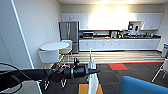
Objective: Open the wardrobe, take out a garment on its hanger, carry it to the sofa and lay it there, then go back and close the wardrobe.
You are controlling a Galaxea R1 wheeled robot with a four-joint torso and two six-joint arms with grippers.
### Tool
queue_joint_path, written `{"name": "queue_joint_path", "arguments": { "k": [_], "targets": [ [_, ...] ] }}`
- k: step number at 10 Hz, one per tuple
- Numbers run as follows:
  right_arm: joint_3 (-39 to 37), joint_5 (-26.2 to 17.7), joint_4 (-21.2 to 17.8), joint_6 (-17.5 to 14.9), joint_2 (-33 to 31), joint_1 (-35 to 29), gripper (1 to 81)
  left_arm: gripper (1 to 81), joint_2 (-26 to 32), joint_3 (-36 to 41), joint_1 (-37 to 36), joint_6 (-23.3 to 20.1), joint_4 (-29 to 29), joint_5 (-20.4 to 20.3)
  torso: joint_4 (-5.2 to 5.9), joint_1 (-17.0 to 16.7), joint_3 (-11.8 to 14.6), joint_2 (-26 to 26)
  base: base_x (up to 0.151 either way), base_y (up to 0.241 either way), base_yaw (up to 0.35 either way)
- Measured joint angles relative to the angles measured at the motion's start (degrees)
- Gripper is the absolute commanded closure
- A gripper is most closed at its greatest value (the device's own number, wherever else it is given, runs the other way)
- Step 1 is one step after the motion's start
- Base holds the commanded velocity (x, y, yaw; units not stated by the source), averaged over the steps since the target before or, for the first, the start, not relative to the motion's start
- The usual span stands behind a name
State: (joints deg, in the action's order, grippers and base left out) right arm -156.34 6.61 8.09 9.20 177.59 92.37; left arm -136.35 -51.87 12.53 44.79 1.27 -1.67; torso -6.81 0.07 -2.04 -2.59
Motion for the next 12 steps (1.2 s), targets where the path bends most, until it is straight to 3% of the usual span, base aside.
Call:
{"name": "queue_joint_path", "arguments": {
  "k": [4,7,12],
  "targets": [
    [0.0,-0.2,0.0,-0.1,-0.3,0.0,1.0,81.1,0.3,0.3,0.0,0.0,0.1,0.2,0.00,0.0,0.0,0.0,0.000,0.000,-0.230],
    [0.9,1.4,0.0,-0.2,-4.0,1.8,1.0,81.1,0.3,0.4,0.0,0.0,0.1,0.3,0.00,0.0,0.0,0.0,0.000,0.000,-0.230],
    [14.4,4.4,0.1,-0.2,-10.6,2.8,1.0,81.1,0.3,0.4,0.0,0.0,0.2,0.4,0.00,0.0,0.0,0.0,0.000,0.000,-0.230]
  ]
}}
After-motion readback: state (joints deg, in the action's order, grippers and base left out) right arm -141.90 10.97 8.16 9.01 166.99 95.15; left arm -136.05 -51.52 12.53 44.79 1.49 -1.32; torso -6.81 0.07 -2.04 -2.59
